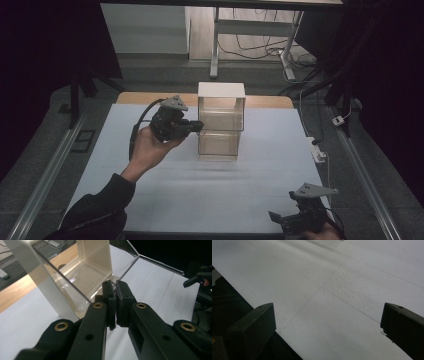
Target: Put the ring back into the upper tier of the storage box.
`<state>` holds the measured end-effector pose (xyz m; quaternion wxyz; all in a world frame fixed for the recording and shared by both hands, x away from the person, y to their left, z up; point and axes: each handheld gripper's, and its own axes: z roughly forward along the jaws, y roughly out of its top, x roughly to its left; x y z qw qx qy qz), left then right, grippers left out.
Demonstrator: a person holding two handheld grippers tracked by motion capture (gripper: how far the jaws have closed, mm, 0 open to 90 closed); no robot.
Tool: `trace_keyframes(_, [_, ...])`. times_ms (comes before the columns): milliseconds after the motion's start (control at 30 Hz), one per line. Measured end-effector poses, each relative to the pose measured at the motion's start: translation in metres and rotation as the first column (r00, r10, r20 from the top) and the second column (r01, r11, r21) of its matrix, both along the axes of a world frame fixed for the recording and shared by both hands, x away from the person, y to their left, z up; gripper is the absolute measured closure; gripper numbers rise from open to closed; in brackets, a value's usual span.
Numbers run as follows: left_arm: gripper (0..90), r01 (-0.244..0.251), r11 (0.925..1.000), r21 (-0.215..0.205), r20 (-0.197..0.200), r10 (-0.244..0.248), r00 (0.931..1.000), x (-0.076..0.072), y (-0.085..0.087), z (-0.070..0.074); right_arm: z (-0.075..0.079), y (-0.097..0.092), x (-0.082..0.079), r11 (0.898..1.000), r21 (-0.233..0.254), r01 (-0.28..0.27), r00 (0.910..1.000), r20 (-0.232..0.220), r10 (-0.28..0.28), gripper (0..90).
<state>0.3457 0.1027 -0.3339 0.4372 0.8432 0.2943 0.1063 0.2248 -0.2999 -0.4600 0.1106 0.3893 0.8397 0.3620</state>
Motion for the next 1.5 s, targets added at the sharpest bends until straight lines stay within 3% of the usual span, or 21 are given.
trace_keyframes(600, [87.1,-0.019,0.9995,-0.025,-0.010,0.019,0.9998,0.040,-0.022,0.011,0.000,-0.001,0.000,1.000,0.008,0.001,1.0000,-0.004,-0.001,0.0])
trace_keyframes(1500, [86.6,-0.040,0.9991,0.010,-0.041,0.041,0.9983,0.082,-0.072,0.004,0.000,-0.002,0.001,1.000,0.019,-0.001,0.9999,-0.011,0.001,0.0])
